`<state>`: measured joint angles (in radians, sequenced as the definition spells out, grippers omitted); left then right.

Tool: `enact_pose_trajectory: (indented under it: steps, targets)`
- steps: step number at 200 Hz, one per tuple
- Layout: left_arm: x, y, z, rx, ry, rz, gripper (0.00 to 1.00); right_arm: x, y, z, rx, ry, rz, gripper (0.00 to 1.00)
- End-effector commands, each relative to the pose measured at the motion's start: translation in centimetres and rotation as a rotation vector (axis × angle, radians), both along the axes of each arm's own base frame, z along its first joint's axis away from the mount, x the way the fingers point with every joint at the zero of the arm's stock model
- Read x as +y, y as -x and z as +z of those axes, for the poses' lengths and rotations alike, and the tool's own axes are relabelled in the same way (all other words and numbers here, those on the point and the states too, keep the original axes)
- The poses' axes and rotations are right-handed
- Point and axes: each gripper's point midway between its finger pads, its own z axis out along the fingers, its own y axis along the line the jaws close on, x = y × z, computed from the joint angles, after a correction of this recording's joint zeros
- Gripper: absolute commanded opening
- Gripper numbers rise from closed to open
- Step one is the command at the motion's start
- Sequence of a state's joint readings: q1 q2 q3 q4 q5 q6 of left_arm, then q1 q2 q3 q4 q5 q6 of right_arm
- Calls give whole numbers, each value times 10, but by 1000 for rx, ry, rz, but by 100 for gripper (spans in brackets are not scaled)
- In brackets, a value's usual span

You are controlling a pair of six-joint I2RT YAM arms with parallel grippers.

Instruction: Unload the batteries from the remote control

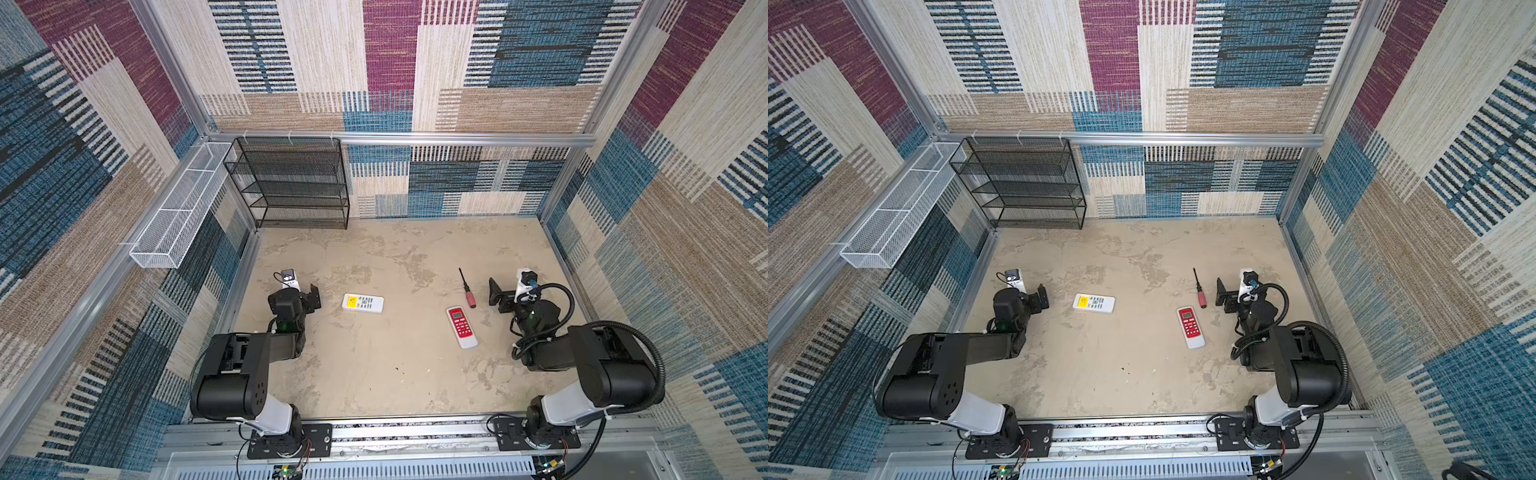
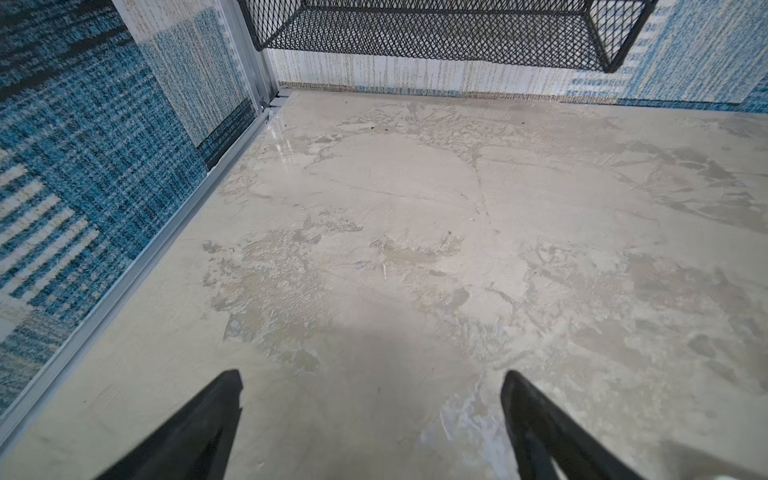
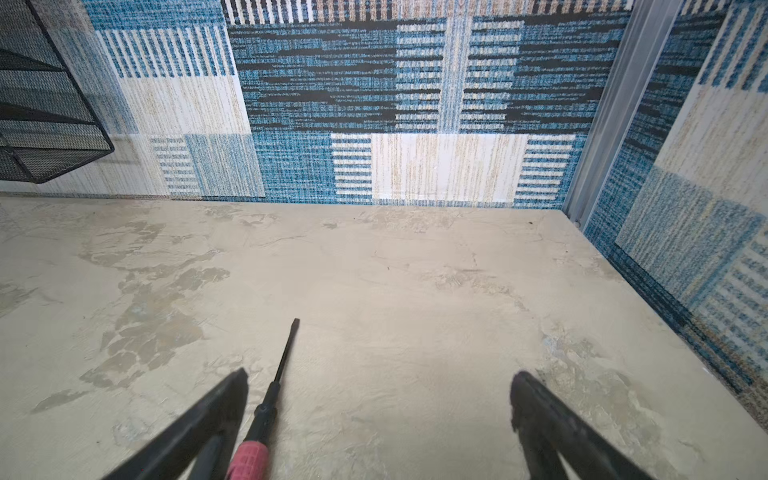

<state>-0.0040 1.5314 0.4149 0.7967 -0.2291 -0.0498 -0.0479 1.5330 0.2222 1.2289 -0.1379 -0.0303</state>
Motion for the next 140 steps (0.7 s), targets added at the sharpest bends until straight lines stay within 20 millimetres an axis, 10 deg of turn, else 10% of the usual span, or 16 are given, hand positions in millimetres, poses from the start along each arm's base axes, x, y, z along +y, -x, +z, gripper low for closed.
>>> enact_pose_trajectory:
  steps: [1,140]
  targets:
    - [-1,-3,7,-28,-9,-8,99,1,-1,8,-27,-5,4,100]
    - [-1,-3,7,-28,-8,-10,99,0,0,8,-29,-5,3,100]
